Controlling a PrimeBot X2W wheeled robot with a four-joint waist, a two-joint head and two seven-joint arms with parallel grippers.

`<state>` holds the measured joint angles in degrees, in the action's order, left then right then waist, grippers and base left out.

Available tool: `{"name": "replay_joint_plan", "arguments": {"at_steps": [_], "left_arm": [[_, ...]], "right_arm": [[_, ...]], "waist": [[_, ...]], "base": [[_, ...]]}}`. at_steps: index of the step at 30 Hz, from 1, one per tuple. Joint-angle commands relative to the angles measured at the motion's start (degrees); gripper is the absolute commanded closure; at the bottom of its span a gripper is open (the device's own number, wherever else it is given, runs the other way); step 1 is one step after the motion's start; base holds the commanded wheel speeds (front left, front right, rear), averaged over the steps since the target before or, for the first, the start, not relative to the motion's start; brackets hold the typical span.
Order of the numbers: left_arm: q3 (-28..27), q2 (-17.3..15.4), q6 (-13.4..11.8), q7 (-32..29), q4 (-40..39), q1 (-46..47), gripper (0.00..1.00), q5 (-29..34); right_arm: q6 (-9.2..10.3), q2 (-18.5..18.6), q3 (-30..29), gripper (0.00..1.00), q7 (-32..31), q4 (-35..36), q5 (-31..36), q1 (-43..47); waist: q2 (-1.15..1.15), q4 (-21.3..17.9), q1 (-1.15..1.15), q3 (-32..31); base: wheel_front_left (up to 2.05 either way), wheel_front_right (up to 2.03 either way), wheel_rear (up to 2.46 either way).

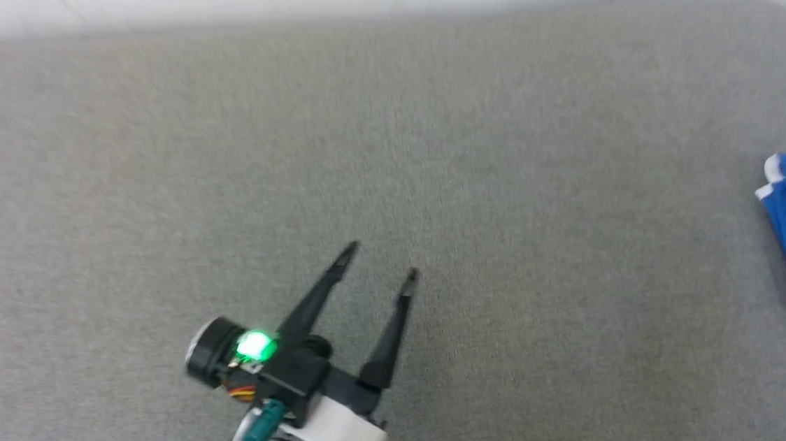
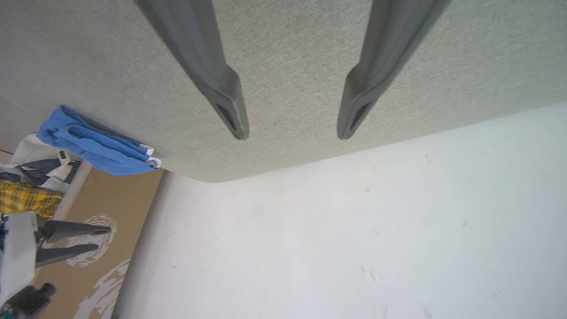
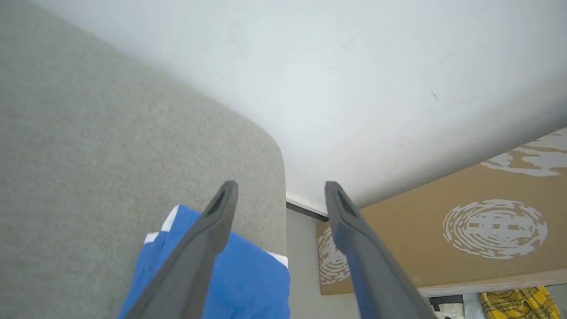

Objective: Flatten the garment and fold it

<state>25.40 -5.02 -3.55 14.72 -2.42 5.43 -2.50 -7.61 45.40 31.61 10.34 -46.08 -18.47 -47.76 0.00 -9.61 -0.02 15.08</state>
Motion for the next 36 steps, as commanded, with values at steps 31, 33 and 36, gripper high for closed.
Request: {"name": "replay_joint_plan", "arguments": {"at_steps": [31, 33, 36], "left_arm": [[-16.66, 0.15, 0.29, 0.28, 5.39, -10.32, 0.00, -3.61], [-16.88, 0.39, 0.53, 0.28, 7.36, -10.89, 0.00, -3.87], [-16.52, 0.23, 1.56, 0.28, 8.14, -10.57, 0.00, -2.98]], "right_arm": [[0.12, -40.33, -33.25, 0.00, 4.65, 40.32, 5.97, 50.77], [0.12, -41.32, -33.86, 0.00, 4.65, 40.44, 6.27, 52.27], [0.12, -42.09, -34.59, 0.00, 4.65, 40.43, 6.98, 53.66]], "waist": [[0.00, 10.86, 0.02, -16.70], [0.00, 11.09, 0.02, -16.83], [0.00, 11.28, 0.02, -16.89]], "base": [[0.00, 0.00, 0.00], [0.00, 0.00, 0.00], [0.00, 0.00, 0.00]]}}
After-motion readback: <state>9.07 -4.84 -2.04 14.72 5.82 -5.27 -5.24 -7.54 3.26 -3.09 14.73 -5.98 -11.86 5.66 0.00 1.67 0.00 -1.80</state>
